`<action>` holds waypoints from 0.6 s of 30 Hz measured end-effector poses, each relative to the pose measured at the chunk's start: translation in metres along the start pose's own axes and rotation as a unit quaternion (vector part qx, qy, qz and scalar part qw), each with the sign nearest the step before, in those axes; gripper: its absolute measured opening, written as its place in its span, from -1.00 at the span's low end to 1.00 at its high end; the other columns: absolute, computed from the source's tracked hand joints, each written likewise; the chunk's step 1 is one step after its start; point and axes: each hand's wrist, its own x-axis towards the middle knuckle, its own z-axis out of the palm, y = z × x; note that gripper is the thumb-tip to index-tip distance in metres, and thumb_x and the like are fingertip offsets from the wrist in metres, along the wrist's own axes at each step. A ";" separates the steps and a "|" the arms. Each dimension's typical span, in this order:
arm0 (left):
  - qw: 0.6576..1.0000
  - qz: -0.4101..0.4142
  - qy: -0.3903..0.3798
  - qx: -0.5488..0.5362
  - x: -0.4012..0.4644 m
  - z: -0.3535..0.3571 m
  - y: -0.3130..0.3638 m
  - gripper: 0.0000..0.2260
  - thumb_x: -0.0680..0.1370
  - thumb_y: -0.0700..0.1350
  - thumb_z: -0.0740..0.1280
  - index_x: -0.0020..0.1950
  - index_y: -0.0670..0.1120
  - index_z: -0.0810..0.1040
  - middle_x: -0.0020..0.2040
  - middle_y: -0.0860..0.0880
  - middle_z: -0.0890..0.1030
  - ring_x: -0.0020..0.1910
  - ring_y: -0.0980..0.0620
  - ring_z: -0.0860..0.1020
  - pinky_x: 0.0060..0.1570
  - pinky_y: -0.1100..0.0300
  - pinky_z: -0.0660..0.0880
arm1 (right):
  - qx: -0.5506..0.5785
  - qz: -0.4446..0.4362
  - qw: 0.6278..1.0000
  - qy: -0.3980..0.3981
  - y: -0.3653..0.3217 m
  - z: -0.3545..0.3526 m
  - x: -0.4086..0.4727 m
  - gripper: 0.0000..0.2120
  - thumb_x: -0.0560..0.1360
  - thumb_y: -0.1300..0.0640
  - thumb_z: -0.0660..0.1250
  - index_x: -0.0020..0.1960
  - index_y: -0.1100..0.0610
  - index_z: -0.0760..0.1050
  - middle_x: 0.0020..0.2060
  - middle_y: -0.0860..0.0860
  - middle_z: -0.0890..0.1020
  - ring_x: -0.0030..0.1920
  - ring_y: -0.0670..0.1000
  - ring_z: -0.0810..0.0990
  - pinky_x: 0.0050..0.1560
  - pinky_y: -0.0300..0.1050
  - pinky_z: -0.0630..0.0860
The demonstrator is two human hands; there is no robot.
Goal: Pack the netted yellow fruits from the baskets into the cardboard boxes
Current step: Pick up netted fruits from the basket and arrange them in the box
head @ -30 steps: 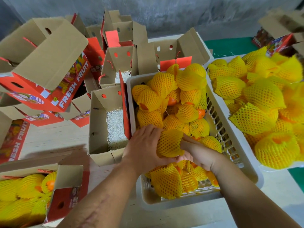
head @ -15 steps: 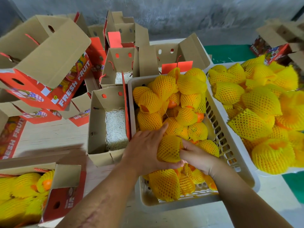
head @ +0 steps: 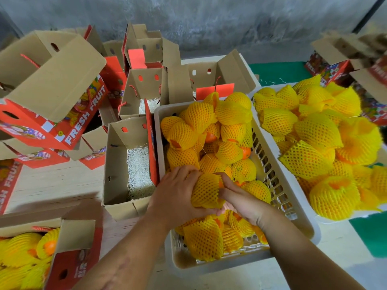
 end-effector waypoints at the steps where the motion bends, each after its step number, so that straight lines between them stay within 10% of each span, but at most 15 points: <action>1: 1.000 -0.002 -0.002 -0.003 0.000 -0.001 0.002 -0.12 0.29 0.68 0.24 0.41 0.12 0.43 0.34 0.16 0.49 0.32 0.10 0.46 0.31 0.07 0.42 | 0.002 -0.002 1.000 0.005 0.000 0.000 0.001 -0.47 0.43 -0.13 0.38 0.38 -0.35 0.39 0.11 0.22 0.66 0.05 0.20 0.64 0.18 0.31 0.51; 7: 1.000 -0.020 -0.012 -0.003 -0.002 -0.005 0.000 -0.21 0.29 0.67 0.23 0.34 0.19 0.42 0.09 0.12 0.62 0.08 0.05 0.55 0.11 0.12 0.45 | -0.070 0.036 0.997 -0.028 -0.017 0.002 -0.008 -0.38 0.41 -0.16 0.31 0.45 -0.35 0.28 0.03 0.25 0.69 -0.05 0.20 0.70 0.02 0.10 0.62; 10: 1.000 -0.026 0.000 0.007 -0.003 -0.004 -0.001 -0.21 0.28 0.63 0.27 0.34 0.18 0.40 0.07 0.12 0.61 0.04 0.05 0.55 0.08 0.17 0.37 | -0.215 -0.058 0.963 0.152 -0.057 -0.019 0.001 -0.42 0.41 -0.25 0.21 0.41 -0.17 0.43 -0.08 0.16 0.68 -0.20 0.05 0.63 -0.13 0.08 0.58; 13: 0.999 -0.031 -0.013 0.023 -0.003 -0.002 -0.001 -0.17 0.26 0.65 0.24 0.37 0.18 0.36 0.13 0.11 0.61 0.09 0.03 0.57 0.15 0.10 0.44 | -0.401 -0.182 0.801 0.404 -0.117 -0.046 0.042 -0.41 0.40 -0.18 0.35 0.40 -0.05 0.41 0.17 0.11 0.61 0.12 0.14 0.55 0.08 0.05 0.49; 15: 0.997 -0.055 -0.052 0.004 -0.002 -0.002 -0.001 -0.14 0.25 0.69 0.20 0.40 0.22 0.31 0.22 0.11 0.57 0.18 0.01 0.53 0.22 0.04 0.46 | -0.611 -0.107 0.675 0.399 -0.146 -0.055 0.073 -0.23 0.45 -0.13 0.44 0.55 -0.03 0.19 0.41 0.09 0.44 0.37 0.25 0.41 0.29 0.17 0.40; 18: 0.996 -0.063 -0.061 0.005 -0.002 -0.001 -0.003 -0.12 0.25 0.71 0.15 0.41 0.23 0.30 0.25 0.12 0.55 0.21 0.01 0.51 0.23 0.04 0.45 | -0.736 -0.037 0.593 0.324 -0.154 -0.060 0.099 -0.37 0.56 0.02 0.35 0.55 0.03 0.19 0.43 0.10 0.36 0.40 0.24 0.35 0.37 0.16 0.36</action>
